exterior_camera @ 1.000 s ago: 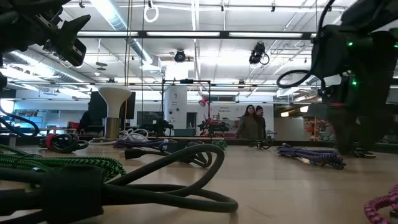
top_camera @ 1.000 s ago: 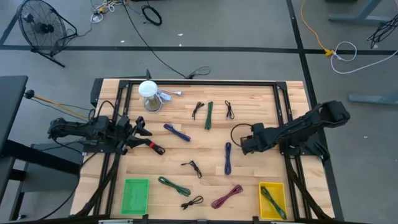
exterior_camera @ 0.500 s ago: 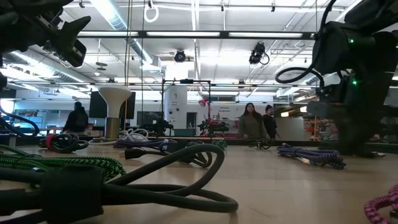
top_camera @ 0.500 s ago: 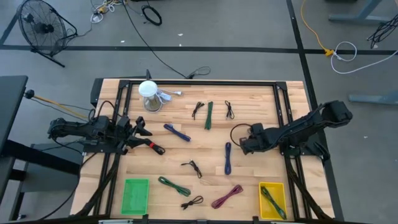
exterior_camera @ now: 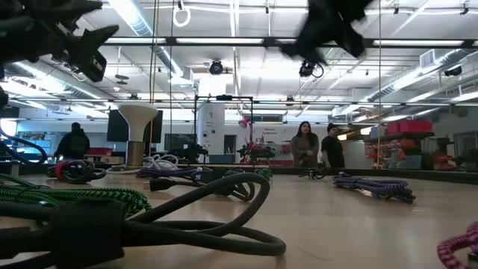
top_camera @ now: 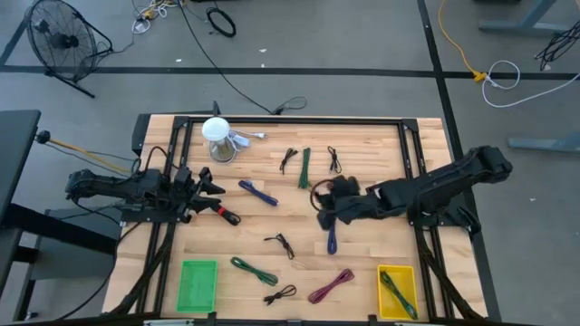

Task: Pick & Place USB Port
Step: Put the black charger cable into the green bin

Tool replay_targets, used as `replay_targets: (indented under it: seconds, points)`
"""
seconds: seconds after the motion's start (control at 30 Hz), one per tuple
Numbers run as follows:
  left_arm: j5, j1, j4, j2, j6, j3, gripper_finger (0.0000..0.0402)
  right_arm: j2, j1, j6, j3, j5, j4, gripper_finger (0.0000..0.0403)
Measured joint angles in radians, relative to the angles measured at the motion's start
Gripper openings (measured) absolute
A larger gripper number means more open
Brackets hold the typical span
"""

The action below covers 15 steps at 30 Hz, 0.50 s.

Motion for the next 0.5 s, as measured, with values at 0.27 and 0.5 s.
replay_targets:
  seconds: [0.27,0.5]
  points:
    - [-0.112,-0.109,0.365,0.278,0.097,0.000,0.0177,0.066,0.101,-0.308,0.126,-0.009,0.327,0.0004]
    - [-0.125,-0.195,0.567,0.614,0.179,0.119,0.0177,0.211,0.117,-0.412,0.207,-0.033,0.449,0.0004]
